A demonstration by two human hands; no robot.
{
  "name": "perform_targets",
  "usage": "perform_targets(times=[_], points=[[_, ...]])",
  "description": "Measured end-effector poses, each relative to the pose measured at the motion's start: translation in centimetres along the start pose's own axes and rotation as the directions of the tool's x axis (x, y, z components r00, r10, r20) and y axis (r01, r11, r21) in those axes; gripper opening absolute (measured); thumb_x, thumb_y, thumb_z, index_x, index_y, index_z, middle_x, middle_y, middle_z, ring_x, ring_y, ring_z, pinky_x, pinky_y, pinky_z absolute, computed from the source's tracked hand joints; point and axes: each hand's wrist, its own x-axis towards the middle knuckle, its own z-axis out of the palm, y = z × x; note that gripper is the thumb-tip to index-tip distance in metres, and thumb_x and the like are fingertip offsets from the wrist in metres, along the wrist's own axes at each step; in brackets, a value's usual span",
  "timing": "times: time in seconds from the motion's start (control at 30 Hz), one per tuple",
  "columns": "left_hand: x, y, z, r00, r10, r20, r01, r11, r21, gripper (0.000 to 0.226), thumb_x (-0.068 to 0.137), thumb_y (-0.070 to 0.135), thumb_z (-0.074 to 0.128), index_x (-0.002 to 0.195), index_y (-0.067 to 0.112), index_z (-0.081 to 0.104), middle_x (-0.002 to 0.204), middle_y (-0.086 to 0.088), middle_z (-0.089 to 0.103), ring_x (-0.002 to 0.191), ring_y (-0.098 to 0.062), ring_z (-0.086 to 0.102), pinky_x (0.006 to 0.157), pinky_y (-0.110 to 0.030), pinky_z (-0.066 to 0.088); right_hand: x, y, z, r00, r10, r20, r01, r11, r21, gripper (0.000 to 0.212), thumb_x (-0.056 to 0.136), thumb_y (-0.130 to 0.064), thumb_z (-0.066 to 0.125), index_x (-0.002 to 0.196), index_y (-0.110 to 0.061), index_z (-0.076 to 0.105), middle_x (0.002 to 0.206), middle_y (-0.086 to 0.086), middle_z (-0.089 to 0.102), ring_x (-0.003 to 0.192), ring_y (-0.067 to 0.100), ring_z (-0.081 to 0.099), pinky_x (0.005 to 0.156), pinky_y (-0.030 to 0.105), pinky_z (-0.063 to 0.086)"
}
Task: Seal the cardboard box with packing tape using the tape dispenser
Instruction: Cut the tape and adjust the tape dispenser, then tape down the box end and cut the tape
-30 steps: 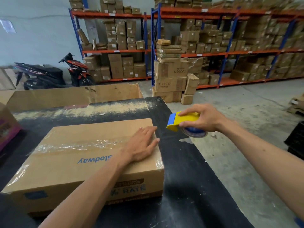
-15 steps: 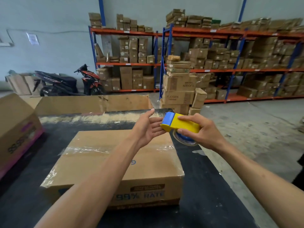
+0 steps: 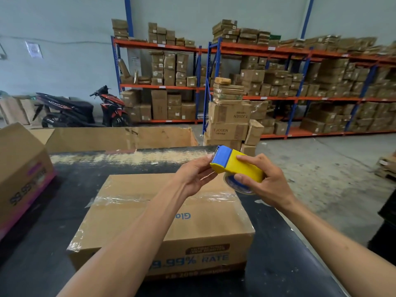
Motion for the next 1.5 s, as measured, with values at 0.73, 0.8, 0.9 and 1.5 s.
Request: perform_targets(times=[0.73,0.8,0.9,1.5], points=[[5.6,1.1,0.4,0.989,-0.132,-0.066,0.148,0.914,0.377,0.027,0.09,-0.011,0.051,0.075,0.005,0.068,0.05,-0.005,0.064,0.058,-0.016,0.055,0.047,-0.022,0.05,-0.8,-3.4,3.0,0.929,0.325,-0.177,-0.362,0.897,-0.253,0.046,0.08,-0.061,0.072,0.123,-0.047,0.066,0.107,-0.005,0.07,0.092,0.013,0.062,0.079,0.026,0.048],[6.6,0.4,1.3,0.978,-0.19,-0.08,0.206,0.864,0.46,0.033,0.09,-0.011,0.044,0.072,0.006,0.066,0.047,-0.005,0.061,0.058,-0.016,0.052,0.048,-0.023,0.048,-1.0,-3.6,3.3,0.905,0.37,-0.212,-0.418,0.865,-0.276,0.048,0.078,-0.067,0.066,0.121,-0.048,0.066,0.102,-0.005,0.07,0.09,0.015,0.062,0.079,0.03,0.05],[7.9,-0.1,3.0,0.968,-0.232,-0.094,0.244,0.787,0.567,0.036,0.094,-0.009,0.039,0.072,0.006,0.063,0.047,-0.005,0.059,0.06,-0.015,0.049,0.055,-0.023,0.044,-1.3,-3.7,2.9,0.865,0.447,-0.23,-0.498,0.821,-0.278,0.048,0.081,-0.065,0.064,0.124,-0.045,0.066,0.102,-0.001,0.07,0.092,0.02,0.062,0.078,0.034,0.05],[18.3,-1.9,3.7,0.996,-0.085,0.035,0.007,0.45,0.893,0.007,0.089,0.002,0.069,0.088,0.005,0.076,0.087,-0.016,0.076,0.069,-0.019,0.065,0.064,-0.028,0.054,-1.1,0.7,2.4,0.69,0.716,-0.109,-0.718,0.658,-0.226,0.049,0.084,-0.064,0.057,0.124,-0.035,0.061,0.109,0.005,0.069,0.102,0.031,0.061,0.076,0.037,0.046]])
